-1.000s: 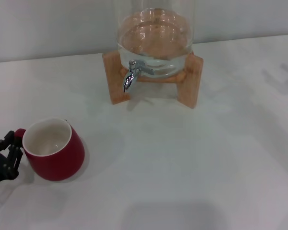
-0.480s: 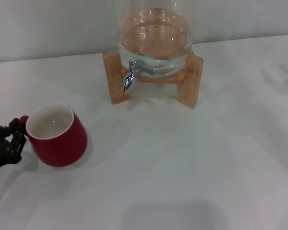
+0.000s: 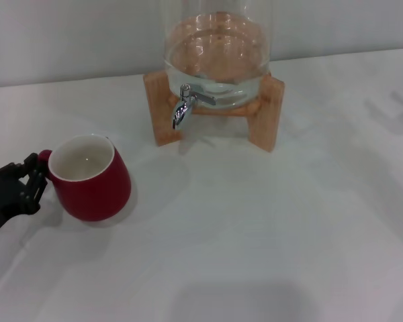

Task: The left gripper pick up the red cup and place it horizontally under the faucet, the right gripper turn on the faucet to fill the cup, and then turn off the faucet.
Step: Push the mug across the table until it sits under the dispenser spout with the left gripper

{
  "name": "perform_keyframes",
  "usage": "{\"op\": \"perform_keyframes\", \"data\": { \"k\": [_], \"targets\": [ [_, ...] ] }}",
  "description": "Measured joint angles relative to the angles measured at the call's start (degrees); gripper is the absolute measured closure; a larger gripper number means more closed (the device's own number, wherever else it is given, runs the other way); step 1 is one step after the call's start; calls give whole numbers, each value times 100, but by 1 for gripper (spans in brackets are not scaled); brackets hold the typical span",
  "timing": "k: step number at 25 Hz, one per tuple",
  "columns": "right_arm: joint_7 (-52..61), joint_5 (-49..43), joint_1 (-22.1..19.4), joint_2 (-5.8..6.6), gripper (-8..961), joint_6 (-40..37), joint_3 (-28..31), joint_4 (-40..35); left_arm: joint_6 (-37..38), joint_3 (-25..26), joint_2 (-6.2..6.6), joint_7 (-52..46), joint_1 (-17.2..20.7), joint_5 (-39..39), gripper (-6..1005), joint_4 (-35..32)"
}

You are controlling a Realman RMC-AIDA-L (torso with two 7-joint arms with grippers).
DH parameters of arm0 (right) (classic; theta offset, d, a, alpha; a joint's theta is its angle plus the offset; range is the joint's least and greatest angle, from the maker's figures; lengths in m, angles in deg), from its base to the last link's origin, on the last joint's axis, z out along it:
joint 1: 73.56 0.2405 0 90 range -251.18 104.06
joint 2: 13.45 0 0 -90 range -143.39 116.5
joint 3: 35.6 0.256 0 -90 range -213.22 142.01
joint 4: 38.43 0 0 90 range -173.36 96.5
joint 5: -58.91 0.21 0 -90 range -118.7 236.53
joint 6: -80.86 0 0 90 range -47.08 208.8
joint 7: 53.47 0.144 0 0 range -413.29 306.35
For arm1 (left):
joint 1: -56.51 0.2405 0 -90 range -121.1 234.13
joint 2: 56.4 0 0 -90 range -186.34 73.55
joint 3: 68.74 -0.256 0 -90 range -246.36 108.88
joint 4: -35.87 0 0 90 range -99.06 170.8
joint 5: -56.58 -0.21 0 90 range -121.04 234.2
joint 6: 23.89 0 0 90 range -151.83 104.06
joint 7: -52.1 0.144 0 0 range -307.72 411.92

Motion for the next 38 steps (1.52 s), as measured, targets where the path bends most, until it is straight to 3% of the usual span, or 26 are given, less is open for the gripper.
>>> {"op": "perform_keyframes", "data": {
  "k": [14, 38],
  "targets": [
    [-38, 0, 10, 0, 172, 68, 3, 13, 362, -10, -5, -252, -463, -492, 845, -15],
    [-41, 0, 24, 0, 172, 114, -47, 40, 756, -16, 4, -616, -916, -919, 844, -24]
  ]
}}
